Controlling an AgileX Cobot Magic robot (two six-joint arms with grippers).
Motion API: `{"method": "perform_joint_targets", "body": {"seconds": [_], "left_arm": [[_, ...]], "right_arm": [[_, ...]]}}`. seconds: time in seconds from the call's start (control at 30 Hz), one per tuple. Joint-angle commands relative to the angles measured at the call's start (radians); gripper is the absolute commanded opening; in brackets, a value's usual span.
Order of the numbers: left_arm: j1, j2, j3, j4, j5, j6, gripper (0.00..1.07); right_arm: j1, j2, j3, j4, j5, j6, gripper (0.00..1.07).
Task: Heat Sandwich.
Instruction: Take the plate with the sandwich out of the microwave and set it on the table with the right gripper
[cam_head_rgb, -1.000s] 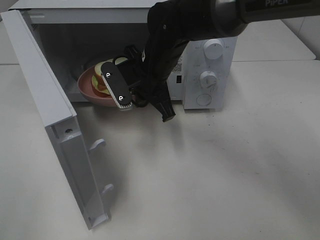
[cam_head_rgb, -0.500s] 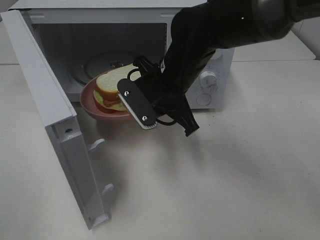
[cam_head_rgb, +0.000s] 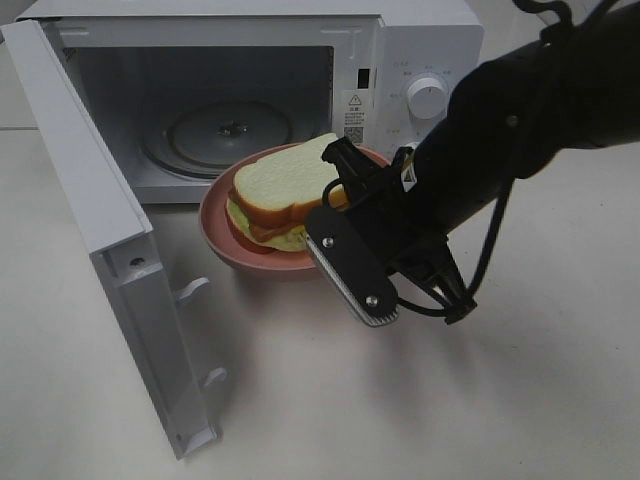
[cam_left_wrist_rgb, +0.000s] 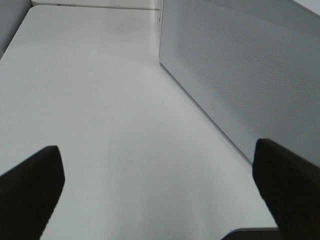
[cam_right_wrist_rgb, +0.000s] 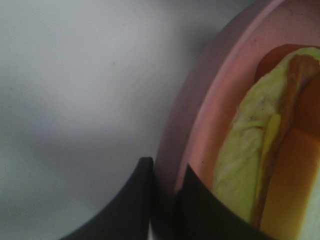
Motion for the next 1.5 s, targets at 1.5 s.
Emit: {"method": "perform_joint_targets", "body": {"seconds": [1.5], "left_arm": [[-0.001, -0.014, 0.004, -0.003, -0.014, -0.001, 0.98]], "right_arm": [[-0.005, -0.653, 0.499, -0.324, 0.133, 0.496, 0.0]]}}
